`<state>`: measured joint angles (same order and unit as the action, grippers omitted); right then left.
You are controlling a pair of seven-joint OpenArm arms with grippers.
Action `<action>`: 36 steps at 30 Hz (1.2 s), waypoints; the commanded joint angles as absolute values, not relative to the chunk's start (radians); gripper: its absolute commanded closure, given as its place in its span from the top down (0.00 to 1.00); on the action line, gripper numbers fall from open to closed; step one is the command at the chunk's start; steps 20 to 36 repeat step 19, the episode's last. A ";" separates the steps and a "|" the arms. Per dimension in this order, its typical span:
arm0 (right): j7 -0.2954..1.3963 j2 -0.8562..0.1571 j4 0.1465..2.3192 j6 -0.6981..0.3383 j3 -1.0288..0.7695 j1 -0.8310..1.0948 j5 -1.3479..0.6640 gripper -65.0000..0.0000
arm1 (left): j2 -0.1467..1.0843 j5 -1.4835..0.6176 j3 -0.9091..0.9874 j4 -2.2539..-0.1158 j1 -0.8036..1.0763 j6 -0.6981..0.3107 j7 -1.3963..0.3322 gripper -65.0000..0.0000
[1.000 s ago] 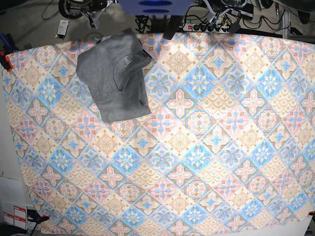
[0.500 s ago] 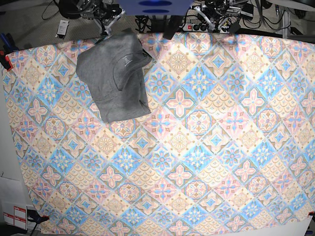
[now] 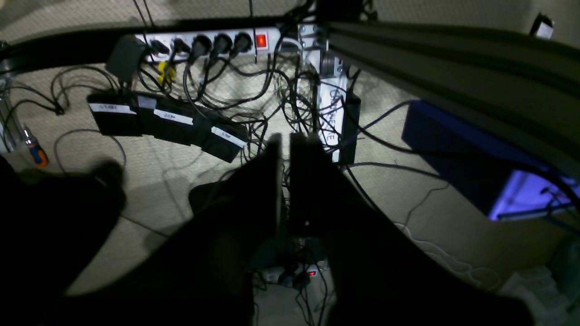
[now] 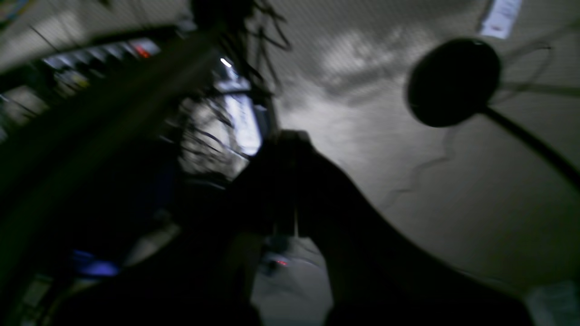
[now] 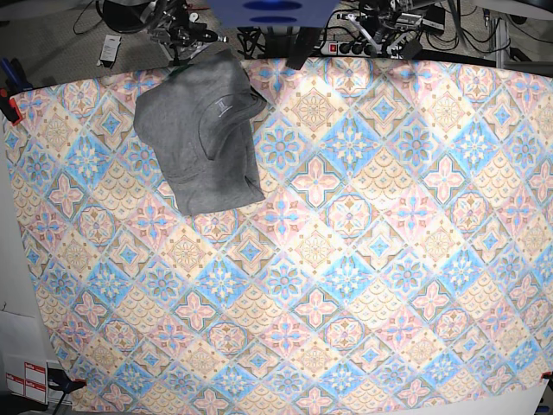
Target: Fold the T-shirt properly
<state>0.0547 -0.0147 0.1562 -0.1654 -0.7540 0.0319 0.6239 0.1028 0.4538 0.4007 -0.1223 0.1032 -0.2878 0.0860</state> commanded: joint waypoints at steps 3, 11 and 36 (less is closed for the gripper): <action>0.056 -0.022 0.157 -0.163 -0.757 0.039 0.613 0.00 | 0.113 0.455 0.398 -0.124 0.108 -0.289 0.087 0.06; 0.056 -0.007 0.157 -0.163 -0.757 0.039 0.613 0.00 | 0.113 0.455 0.398 -0.124 0.102 -0.289 0.087 0.06; 0.050 -0.002 0.160 -0.163 -0.751 0.038 0.619 0.00 | 0.111 0.455 0.398 -0.128 0.081 -0.289 0.088 0.06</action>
